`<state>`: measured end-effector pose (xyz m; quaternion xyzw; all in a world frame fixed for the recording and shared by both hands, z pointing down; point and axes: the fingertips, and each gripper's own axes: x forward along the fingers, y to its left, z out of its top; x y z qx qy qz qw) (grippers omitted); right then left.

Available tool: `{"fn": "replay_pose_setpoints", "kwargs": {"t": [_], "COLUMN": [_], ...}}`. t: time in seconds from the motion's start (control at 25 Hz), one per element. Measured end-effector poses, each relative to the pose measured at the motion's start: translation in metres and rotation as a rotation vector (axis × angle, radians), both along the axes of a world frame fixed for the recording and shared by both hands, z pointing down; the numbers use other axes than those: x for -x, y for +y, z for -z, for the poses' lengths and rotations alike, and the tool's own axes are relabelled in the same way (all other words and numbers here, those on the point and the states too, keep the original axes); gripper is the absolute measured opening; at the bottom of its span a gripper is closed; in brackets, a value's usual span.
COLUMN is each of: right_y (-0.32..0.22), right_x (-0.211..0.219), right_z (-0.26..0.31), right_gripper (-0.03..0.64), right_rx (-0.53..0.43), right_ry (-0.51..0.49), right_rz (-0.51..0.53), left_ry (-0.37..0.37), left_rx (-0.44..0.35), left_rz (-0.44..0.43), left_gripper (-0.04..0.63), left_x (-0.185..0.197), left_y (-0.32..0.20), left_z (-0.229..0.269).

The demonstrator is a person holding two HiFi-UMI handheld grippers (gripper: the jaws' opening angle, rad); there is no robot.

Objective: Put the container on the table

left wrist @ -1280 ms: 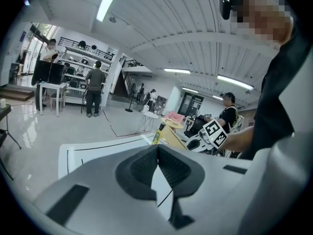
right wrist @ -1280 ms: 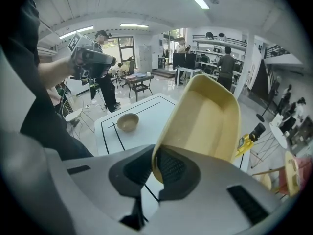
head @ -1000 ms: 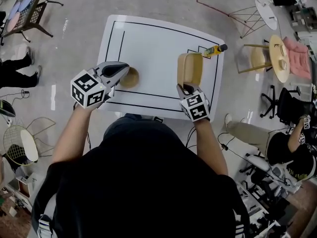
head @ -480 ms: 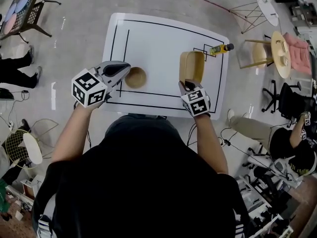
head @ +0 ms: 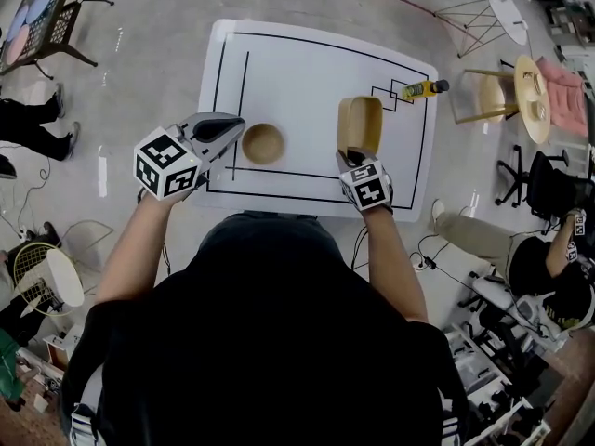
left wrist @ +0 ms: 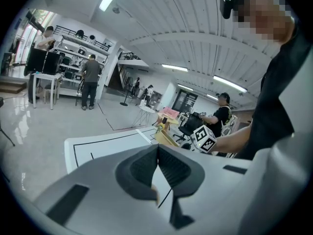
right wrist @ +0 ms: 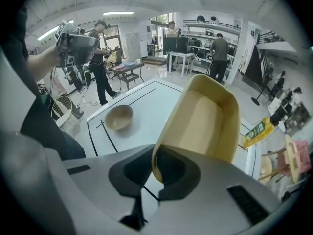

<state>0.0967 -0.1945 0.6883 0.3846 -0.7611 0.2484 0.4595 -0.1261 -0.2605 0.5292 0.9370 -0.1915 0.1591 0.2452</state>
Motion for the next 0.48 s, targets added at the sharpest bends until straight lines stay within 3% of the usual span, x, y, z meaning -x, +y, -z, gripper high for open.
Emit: {"fn": "replay_pose_setpoints", "kwargs": {"t": [0.48], "right_y": [-0.003], "right_x": [-0.001], "right_z": [-0.055], "right_gripper": [0.017], "right_rx": [0.076], "right_ry": [0.042], "right_rz": [-0.007], "left_ry": [-0.018], "left_rx": [0.034], "left_rz": [0.003], "left_gripper": [0.006], "left_x": [0.009], "left_y": [-0.006], "left_z": [-0.017]}}
